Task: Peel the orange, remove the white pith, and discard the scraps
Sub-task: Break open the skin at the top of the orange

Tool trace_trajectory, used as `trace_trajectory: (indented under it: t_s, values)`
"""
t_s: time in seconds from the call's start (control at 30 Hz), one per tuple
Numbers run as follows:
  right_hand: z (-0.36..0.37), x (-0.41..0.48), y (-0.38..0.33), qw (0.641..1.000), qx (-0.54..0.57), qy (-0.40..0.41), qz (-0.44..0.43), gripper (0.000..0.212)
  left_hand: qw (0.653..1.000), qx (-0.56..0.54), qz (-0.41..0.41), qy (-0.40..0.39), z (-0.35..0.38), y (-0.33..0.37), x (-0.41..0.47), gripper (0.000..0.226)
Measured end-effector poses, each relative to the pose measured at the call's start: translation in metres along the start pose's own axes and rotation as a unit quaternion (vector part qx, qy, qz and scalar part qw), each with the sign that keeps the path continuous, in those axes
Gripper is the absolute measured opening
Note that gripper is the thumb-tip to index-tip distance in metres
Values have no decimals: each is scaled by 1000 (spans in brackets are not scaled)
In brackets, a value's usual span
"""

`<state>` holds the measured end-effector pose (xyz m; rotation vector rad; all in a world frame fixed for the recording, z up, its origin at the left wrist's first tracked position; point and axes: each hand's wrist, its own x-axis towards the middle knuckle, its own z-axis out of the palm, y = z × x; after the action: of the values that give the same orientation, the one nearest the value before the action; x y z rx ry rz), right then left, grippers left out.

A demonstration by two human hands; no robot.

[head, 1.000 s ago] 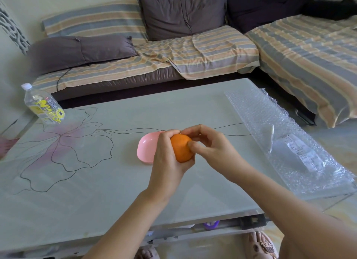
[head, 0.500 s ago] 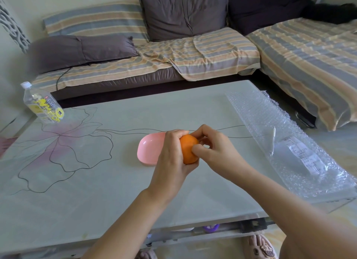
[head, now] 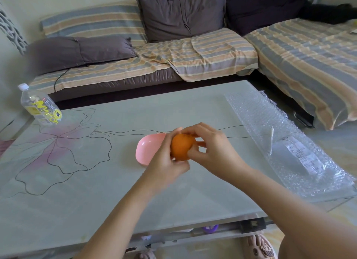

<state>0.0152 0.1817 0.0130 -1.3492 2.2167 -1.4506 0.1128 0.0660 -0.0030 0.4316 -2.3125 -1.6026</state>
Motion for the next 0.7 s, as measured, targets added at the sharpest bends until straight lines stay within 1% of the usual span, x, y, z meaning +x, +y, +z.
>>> trace_trajectory:
  t_s: [0.03, 0.07, 0.1, 0.13, 0.17, 0.23, 0.3, 0.37, 0.43, 0.6, 0.7]
  values:
    - [2, -2, 1, 999, -22, -10, -21, 37, 992, -116, -39, -33, -6, 1, 0, 57]
    - [4, -3, 2, 999, -35, -17, -34, 38, 966, -239, -75, -57, -10, 3, 0, 48]
    - [6, -4, 3, 998, -42, -20, -42, 38, 933, -339, -101, -62, -12, 6, -1, 40]
    - [8, -4, 3, 997, -44, -23, -53, 38, 915, -383, -118, -45, -11, 8, -2, 31]
    - [9, -4, 4, 996, -45, -29, -66, 37, 911, -387, -137, -20, -9, 9, -3, 27]
    - [12, -4, 5, 994, -37, -52, -90, 34, 926, -327, -186, 30, -3, 8, -6, 35]
    - [13, -2, 7, 994, -9, -75, -81, 32, 936, -270, -217, 58, -3, 11, -6, 36]
    - [11, 1, 8, 994, 19, -86, -58, 35, 938, -261, -213, 78, -8, 13, -5, 32]
    - [10, 5, 8, 995, 19, -84, -54, 34, 940, -262, -203, 83, -10, 16, -4, 29]
    - [7, 9, 2, 991, -71, -80, -74, 21, 937, -260, -223, 73, -2, 17, -3, 29]
    - [8, 10, -4, 982, -147, -83, -89, 23, 934, -258, -231, 81, 1, 18, -2, 28]
